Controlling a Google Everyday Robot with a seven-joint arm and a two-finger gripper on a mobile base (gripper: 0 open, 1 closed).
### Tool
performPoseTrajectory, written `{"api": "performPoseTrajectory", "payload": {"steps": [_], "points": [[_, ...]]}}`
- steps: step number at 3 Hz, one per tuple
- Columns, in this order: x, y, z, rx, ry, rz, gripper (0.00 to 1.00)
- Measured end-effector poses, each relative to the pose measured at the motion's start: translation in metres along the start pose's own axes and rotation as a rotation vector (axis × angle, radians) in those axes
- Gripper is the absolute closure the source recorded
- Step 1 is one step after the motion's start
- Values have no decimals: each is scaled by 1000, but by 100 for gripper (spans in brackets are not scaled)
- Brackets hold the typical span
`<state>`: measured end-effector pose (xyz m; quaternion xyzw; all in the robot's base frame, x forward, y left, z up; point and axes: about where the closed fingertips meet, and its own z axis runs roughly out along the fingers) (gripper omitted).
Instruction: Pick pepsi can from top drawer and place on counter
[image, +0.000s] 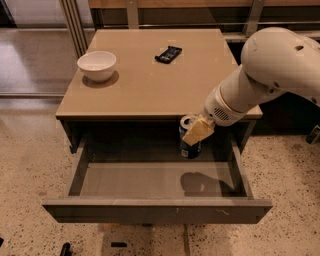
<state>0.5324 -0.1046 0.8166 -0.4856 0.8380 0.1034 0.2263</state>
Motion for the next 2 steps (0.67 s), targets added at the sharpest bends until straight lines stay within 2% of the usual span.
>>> {"api": "performPoseTrajectory", "payload": {"steps": [1,2], "points": [[-3,-10,-5,-28,-1,88,100],[-20,-32,-23,-68,-4,183,100]]}}
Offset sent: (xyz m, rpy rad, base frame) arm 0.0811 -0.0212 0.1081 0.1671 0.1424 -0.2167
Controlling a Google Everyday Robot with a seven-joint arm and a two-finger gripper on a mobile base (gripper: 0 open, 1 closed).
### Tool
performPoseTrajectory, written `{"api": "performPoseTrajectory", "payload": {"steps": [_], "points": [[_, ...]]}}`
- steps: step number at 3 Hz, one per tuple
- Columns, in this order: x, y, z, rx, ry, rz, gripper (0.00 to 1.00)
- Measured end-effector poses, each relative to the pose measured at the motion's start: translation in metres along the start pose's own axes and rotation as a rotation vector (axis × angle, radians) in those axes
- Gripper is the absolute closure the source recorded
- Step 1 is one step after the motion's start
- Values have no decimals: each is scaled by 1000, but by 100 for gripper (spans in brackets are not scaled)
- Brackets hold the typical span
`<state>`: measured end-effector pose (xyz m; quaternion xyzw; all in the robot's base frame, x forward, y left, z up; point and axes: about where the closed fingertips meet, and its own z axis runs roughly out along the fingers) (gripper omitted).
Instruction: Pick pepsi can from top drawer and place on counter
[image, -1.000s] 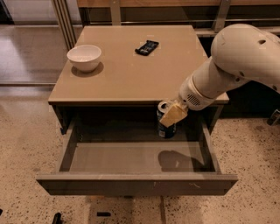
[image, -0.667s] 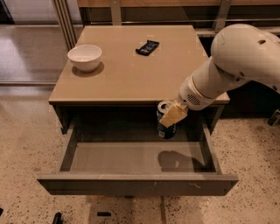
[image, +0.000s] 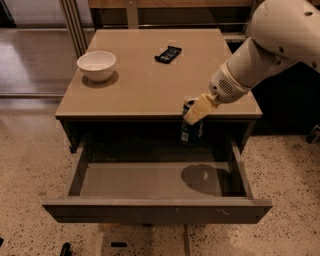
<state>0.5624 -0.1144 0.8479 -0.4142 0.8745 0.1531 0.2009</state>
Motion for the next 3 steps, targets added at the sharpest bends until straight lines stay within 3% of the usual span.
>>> {"api": "performPoseTrajectory", "payload": {"steps": [1,3], "points": [[-22,-8,-29,33,-48,-14,100],[-39,-7,-41,40,-43,-23,100]]}}
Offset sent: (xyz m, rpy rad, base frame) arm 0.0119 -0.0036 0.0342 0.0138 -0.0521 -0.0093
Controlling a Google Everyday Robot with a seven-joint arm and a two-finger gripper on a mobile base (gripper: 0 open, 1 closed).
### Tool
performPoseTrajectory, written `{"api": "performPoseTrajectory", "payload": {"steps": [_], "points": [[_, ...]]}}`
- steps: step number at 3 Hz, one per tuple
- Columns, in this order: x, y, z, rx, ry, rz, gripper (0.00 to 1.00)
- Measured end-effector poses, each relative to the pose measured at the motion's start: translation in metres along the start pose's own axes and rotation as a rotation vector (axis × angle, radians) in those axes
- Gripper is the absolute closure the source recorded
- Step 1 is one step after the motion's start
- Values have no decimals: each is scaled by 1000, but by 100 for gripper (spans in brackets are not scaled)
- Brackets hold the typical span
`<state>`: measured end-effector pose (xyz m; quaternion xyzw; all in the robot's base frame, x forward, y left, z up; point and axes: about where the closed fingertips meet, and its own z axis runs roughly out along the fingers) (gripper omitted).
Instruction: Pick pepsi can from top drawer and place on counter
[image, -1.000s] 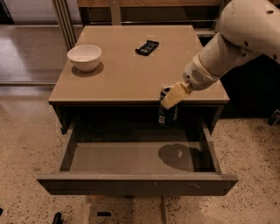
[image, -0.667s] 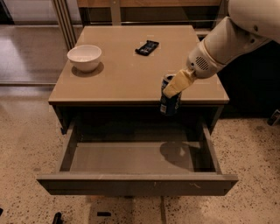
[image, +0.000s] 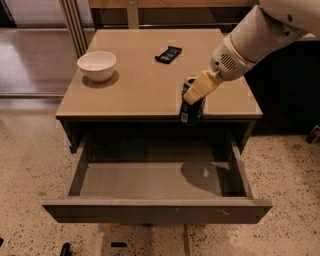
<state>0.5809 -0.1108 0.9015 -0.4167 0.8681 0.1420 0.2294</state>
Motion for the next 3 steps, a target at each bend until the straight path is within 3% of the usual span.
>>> {"api": "performPoseTrajectory", "payload": {"steps": [1,2,3], "points": [[-22,-9,-5,17,-8,-23,100],[-48,-24,9,28,-32,-66,100],[-60,-32,22,28,-46,-88,100]]}}
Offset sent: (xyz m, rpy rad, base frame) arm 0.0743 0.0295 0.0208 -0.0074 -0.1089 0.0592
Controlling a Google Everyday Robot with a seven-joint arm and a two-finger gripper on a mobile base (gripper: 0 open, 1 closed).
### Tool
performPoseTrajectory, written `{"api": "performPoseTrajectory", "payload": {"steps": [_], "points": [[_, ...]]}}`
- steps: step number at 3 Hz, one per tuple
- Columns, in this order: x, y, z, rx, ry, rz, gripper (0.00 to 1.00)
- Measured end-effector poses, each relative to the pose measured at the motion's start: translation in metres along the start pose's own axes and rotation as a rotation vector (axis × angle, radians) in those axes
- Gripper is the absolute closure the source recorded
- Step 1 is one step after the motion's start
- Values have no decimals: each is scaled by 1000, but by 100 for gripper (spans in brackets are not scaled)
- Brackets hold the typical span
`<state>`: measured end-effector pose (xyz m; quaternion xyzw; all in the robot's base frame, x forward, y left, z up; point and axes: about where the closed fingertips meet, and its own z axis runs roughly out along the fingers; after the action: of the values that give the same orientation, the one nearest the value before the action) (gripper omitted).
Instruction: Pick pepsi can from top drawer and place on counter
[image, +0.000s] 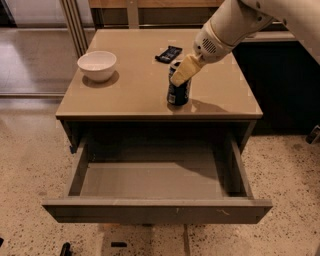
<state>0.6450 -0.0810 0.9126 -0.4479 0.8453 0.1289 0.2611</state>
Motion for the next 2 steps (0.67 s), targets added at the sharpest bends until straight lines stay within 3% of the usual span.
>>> {"api": "performPoseTrajectory", "payload": {"steps": [2], "points": [[-3,-11,23,15,-22,-33,100]]}}
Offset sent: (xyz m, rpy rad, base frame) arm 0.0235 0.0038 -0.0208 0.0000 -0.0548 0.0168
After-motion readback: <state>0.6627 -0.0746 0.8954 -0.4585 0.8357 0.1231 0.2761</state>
